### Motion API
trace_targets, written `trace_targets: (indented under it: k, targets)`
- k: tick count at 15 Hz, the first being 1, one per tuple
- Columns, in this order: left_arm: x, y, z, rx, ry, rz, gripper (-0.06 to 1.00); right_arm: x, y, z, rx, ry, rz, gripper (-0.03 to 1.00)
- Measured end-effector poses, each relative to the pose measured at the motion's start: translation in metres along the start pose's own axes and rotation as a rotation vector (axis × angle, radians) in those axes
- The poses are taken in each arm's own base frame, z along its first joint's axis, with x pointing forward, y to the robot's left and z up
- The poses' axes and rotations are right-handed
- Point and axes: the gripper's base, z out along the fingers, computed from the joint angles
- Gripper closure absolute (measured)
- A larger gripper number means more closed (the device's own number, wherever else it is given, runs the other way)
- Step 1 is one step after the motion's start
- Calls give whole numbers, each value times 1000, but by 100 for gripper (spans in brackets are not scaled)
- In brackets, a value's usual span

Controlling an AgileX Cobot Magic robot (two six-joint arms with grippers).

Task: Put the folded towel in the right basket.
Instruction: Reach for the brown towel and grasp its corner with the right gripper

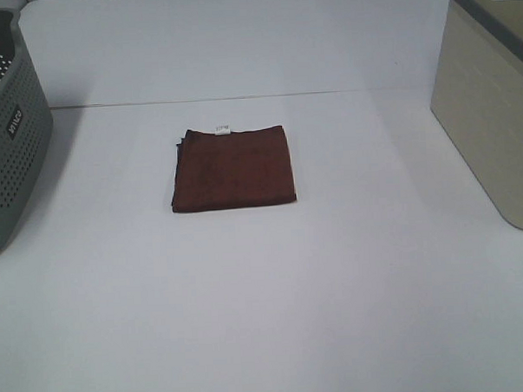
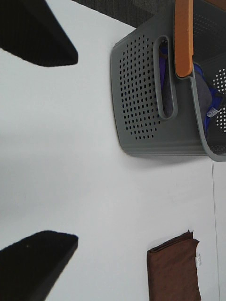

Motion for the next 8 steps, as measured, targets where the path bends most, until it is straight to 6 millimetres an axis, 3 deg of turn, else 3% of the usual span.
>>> trace_targets:
  k: [1,2,8]
  targets:
    - [0,0,0,0,0,0,6,-5,0,2,0,14,-1,0]
    - [0,0,0,0,0,0,6,-27,0,10,-3,66,-1,0]
    - [0,0,0,0,0,0,6,-110,10,51,-112,213,48,0]
